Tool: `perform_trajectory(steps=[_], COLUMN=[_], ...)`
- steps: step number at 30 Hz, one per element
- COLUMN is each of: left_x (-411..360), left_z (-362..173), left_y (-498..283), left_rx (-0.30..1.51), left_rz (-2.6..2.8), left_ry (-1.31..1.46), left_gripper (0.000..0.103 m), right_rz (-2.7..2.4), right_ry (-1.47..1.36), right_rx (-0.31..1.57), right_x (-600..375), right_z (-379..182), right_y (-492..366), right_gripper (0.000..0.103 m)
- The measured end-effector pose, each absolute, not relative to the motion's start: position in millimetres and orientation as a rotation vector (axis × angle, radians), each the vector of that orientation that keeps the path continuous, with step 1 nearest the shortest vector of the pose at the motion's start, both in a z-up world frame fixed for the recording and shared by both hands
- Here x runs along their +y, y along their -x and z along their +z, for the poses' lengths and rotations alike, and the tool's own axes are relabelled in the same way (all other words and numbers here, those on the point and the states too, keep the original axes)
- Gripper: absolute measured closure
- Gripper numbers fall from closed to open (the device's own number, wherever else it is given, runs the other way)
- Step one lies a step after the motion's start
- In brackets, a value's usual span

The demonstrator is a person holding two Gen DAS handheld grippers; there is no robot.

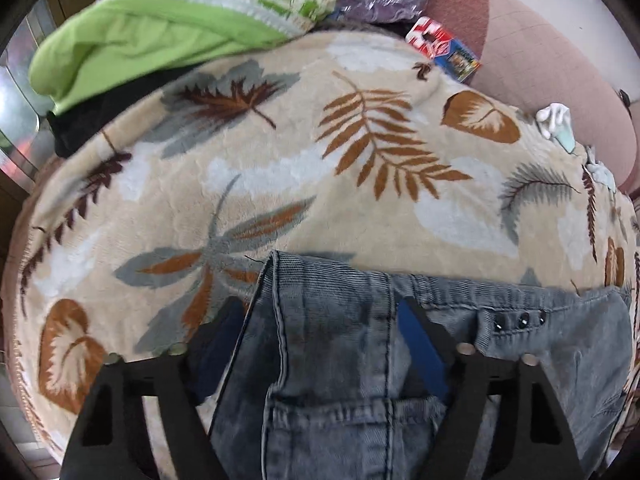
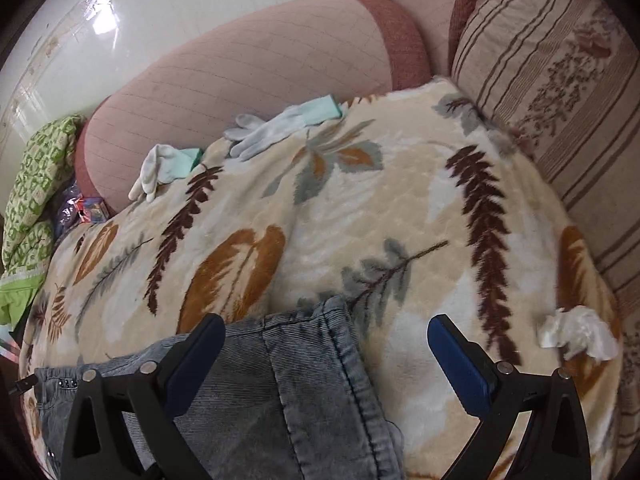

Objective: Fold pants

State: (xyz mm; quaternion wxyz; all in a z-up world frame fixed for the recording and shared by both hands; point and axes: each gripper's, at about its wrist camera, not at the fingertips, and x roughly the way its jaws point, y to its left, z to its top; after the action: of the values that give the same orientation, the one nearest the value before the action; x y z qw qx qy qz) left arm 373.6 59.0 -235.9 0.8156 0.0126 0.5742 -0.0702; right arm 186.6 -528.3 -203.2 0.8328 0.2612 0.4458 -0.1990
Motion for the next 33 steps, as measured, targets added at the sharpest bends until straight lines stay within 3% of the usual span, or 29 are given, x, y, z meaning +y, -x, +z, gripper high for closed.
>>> perform_trajectory(steps=[2,3,4,6,8,9,11,14,17,20,33], left_x=[61.7,62.2,62.1,60.6,58.3,56.9,53.2,47.6,47.0,47.6,85.6], left_z=[-245.5,-250.3,-252.9,-252.2,-252.0,-251.9,-252.0,-250.7,-243.6,-233.0,-138.3], left_y=[-378.2,-379.9,-380.6,-379.6,-379.0,-378.2,-377.6,-376.8,-369.1,-360.0,-278.6], left_rx=[1.253,1.267,1.27,1.251,1.247,1.244,1.235,1.224,1.194,1.155,0.97], left_rz=[-0.165,-0.17,-0.17,-0.184,-0.219,-0.228,-0.24,-0.249,-0.283,-0.307,-0.39], left_ry=[0.011,0.026,0.028,0.021,0.026,0.03,0.034,0.044,0.065,0.069,0.194], left_gripper=[0.041,0.042,0.043,0.046,0.06,0.063,0.072,0.086,0.096,0.097,0.1], right_rz=[-0.411,-0.418,-0.423,-0.43,-0.46,-0.464,-0.465,-0.472,-0.493,-0.51,-0.497], right_ry=[-0.532,-0.521,-0.521,-0.562,-0.527,-0.499,-0.469,-0.456,-0.475,-0.455,-0.441], right_rx=[0.975,0.996,1.023,1.114,1.104,1.105,1.11,1.097,1.076,1.048,0.849], right_x=[-522.4,-519.9,-518.7,-518.4,-513.2,-509.3,-504.9,-505.0,-504.4,-495.1,-446.9], right_z=[-213.5,-219.7,-227.4,-248.8,-251.3,-249.4,-246.9,-243.8,-239.2,-229.7,-145.3], right_y=[-197.1,-202.8,-208.0,-216.9,-217.9,-218.1,-216.8,-210.7,-203.4,-198.9,-127.9], right_gripper=[0.001,0.002,0.008,0.029,0.034,0.035,0.056,0.073,0.082,0.089,0.09])
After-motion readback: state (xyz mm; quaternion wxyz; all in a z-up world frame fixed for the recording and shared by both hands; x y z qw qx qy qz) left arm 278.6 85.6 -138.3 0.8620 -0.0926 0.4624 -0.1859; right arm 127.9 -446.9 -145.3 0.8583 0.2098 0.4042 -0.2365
